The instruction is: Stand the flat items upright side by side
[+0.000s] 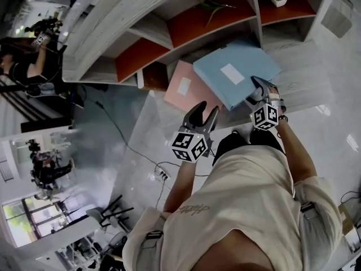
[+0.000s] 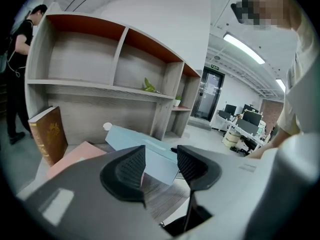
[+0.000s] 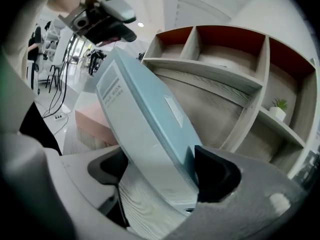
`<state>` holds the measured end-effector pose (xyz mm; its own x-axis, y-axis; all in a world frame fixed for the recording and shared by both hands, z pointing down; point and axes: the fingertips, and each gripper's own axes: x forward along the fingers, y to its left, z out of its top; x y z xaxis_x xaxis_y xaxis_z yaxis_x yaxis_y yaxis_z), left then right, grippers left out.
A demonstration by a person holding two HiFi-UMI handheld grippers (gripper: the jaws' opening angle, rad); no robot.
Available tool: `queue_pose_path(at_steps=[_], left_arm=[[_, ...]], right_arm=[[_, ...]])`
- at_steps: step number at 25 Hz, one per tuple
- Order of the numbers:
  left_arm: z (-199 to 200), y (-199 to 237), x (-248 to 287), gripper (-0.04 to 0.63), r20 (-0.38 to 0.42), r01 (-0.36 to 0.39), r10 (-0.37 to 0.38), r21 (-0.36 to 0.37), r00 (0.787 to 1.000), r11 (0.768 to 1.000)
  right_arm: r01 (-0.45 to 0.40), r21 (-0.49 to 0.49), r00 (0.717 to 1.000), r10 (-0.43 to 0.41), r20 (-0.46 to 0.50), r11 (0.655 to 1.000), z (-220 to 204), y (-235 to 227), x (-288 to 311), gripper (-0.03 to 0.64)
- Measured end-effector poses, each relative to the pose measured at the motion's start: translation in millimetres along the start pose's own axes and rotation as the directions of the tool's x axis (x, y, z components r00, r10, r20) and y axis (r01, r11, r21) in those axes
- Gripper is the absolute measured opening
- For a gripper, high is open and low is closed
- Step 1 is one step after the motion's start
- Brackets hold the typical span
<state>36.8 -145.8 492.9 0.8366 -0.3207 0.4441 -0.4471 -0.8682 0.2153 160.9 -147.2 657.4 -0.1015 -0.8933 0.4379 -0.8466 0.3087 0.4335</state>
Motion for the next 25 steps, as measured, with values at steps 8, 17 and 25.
queue_pose_path(at_steps=[8, 17, 25], left_arm=[[14.1, -2.7, 8.5, 0.207, 0.025, 0.029, -0.029, 0.025, 0.999, 0.999], [16.7, -18.9, 15.7, 0.207, 0.023, 0.073, -0.074, 0.046, 0.997, 0.996], [11.1, -10.7, 12.3, 0.206, 0.025, 0.056, -0.056, 0.030, 0.998, 0.998]], right_arm=[[0.000, 0.248, 0.994, -0.027, 0.108, 0.969, 22.6, -31.2, -17.4, 0.413], [-0.011, 0.556, 0.972, -0.123, 0.202, 0.831, 23.3, -72.5, -45.1, 0.407], [0.017, 0.671, 0.952, -0.217, 0.216, 0.742, 15.2, -88.9, -54.3, 0.396]])
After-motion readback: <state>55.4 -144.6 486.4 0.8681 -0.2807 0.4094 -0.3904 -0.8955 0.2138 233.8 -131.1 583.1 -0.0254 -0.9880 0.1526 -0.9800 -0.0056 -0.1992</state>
